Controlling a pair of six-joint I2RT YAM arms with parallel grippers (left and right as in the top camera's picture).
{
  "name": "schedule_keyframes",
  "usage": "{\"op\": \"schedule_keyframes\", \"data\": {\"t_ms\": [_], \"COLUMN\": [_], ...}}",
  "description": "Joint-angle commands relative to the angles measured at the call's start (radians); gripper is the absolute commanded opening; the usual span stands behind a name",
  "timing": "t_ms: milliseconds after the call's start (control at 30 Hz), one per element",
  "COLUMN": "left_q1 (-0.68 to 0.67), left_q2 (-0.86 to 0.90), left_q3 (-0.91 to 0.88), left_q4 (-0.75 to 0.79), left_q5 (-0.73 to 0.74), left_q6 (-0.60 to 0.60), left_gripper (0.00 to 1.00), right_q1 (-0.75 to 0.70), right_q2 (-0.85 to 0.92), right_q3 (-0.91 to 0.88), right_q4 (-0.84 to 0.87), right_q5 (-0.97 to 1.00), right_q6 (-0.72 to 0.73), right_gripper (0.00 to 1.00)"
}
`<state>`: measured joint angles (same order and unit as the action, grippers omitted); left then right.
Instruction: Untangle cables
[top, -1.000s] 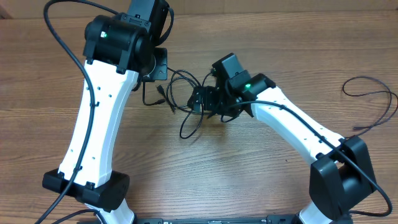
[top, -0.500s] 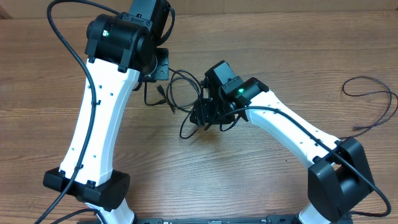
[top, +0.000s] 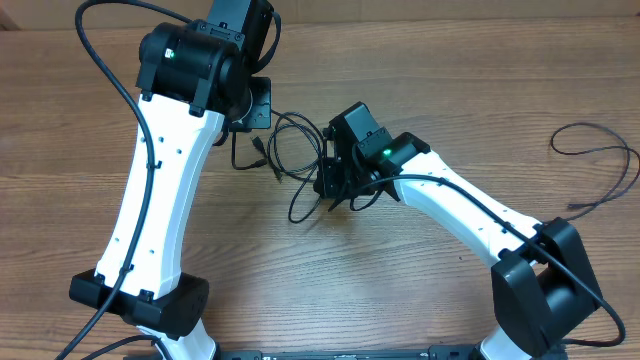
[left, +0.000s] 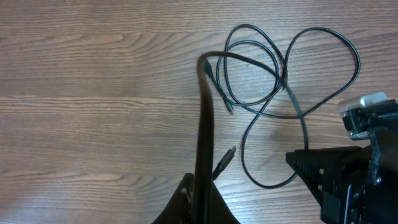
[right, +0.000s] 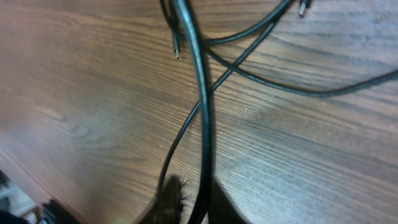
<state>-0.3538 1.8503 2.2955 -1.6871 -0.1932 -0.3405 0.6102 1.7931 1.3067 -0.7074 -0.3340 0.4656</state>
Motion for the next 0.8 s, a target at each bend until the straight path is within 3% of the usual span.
{"op": "schedule_keyframes", "data": {"t_ms": [0,133,300,567,767], "left_q1": [0.0,0.0,0.0,0.0,0.0], "left_q2": [0.003,0.003,0.003,0.006,0.006], "left_q3": [0.007,0.007,0.007,0.007,0.007], "left_q4": [-0.002,-0.002,-0.001,0.075,0.161], "left_q5": [0.011,0.011,0.024,0.192,0.332], "left_q6": [0.004,0.004,0.004,0.005,0.005], "left_gripper": [0.04,0.04,0.04,0.04,0.04], "right_q1": [0.002,0.0,-0.04,-0.103,-0.117], "right_q2": [0.001,-0.004,-0.068,-0.132,-0.132], "right_q3": [-0.024,-0.014,0.117,0.594,0.906], "right_q4": [0.016,0.006,-0.145,-0.548,-0.703], "right_q5": [0.004,0.003,0.048,0.284,0.48], "right_q6": [0.001,-0.032,-0.142,-0.238,-0.239], "right_gripper": [0.04,0.04,0.04,0.04,0.04]}}
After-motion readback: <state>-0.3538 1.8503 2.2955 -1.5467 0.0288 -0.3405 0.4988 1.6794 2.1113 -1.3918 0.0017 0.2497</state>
